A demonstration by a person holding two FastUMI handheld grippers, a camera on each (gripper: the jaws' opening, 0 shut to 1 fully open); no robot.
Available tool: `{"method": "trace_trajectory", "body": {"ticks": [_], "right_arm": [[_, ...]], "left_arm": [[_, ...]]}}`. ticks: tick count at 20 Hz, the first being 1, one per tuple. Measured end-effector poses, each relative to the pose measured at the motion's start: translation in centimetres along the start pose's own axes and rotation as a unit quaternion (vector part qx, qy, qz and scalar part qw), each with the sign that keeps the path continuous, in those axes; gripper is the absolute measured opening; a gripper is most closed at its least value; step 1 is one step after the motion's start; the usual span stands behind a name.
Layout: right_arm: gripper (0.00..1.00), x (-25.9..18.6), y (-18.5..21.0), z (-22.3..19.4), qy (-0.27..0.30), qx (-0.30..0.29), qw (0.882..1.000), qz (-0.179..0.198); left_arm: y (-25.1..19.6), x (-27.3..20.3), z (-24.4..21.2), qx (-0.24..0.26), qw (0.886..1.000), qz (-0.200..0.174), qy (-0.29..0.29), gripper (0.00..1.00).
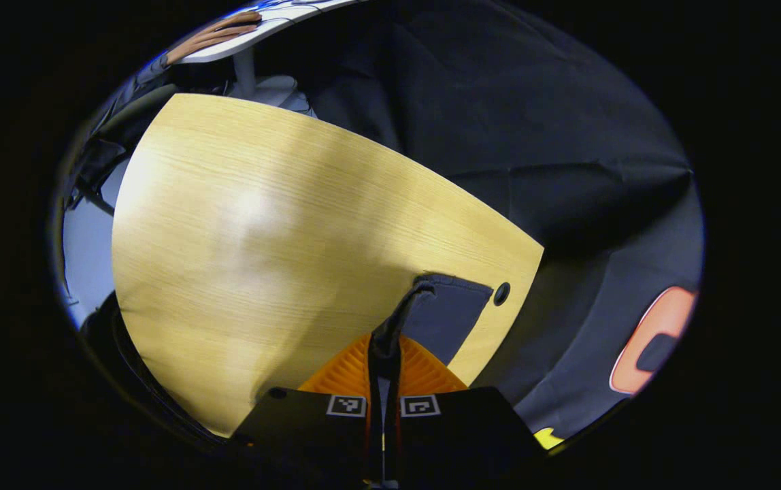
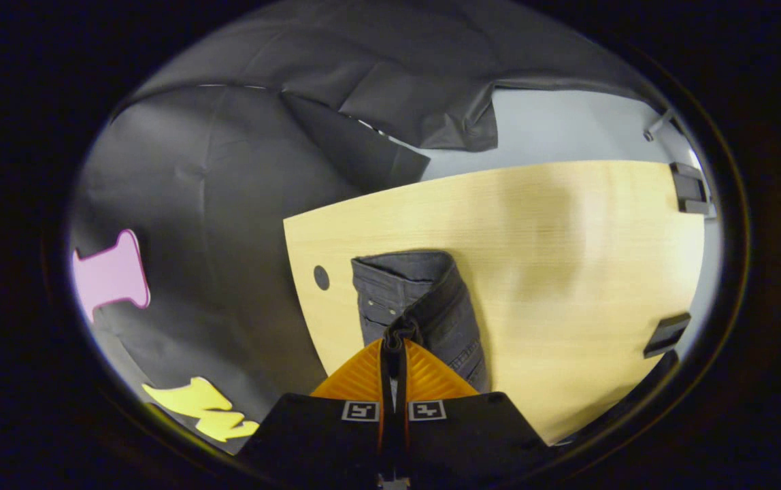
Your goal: Grasp the waist and the cuffs of the jeans and fold them to make the two legs overlap; first hold the waist and fold one-third of the jeans toward the cuffs, then hold the cuffs and fold the remaining one-third in the same direction to finish folding.
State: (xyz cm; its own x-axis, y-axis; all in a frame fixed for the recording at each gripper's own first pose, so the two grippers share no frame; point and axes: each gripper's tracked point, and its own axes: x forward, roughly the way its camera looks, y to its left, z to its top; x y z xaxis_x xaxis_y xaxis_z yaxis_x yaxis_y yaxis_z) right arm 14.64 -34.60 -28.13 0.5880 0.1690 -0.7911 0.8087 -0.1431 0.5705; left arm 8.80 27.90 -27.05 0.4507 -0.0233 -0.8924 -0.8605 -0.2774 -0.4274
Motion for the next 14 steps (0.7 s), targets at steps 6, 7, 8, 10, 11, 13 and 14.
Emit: {"method": "trace_trajectory", "body": {"ticks": [6, 7, 8, 10, 11, 13, 14], "right_arm": [[0.01, 2.8, 5.0, 0.6, -0.004, 0.032, 0.999, 0.013], [0.01, 3.4, 5.5, 0.8, -0.004, 0.030, 0.999, 0.013], [0.01, 4.2, 5.8, 1.0, -0.004, 0.030, 0.999, 0.013], [0.01, 6.1, 6.7, 1.1, 0.001, 0.030, 0.999, 0.014], [0.01, 6.7, 6.8, 1.3, 0.001, 0.026, 1.000, 0.012], [0.01, 8.3, 7.4, 1.4, 0.005, 0.014, 1.000, 0.010], [0.01, 9.0, 7.4, 1.3, 0.009, 0.004, 1.000, 0.008]], "left_arm": [[-3.6, 2.0, -0.5, -0.035, 0.999, 0.030, -0.022, 0.05], [-4.6, 2.5, -0.6, -0.029, 0.999, 0.032, -0.021, 0.05], [-5.7, 3.5, -0.8, -0.021, 0.999, 0.034, -0.022, 0.05], [-7.6, 5.2, -1.3, -0.005, 0.999, 0.029, -0.021, 0.05], [-8.5, 6.0, -1.5, 0.004, 1.000, 0.022, -0.020, 0.05], [-10.6, 7.5, -2.2, 0.020, 1.000, 0.005, -0.008, 0.05], [-11.6, 8.2, -2.7, 0.035, 0.999, -0.006, 0.004, 0.05]]}}
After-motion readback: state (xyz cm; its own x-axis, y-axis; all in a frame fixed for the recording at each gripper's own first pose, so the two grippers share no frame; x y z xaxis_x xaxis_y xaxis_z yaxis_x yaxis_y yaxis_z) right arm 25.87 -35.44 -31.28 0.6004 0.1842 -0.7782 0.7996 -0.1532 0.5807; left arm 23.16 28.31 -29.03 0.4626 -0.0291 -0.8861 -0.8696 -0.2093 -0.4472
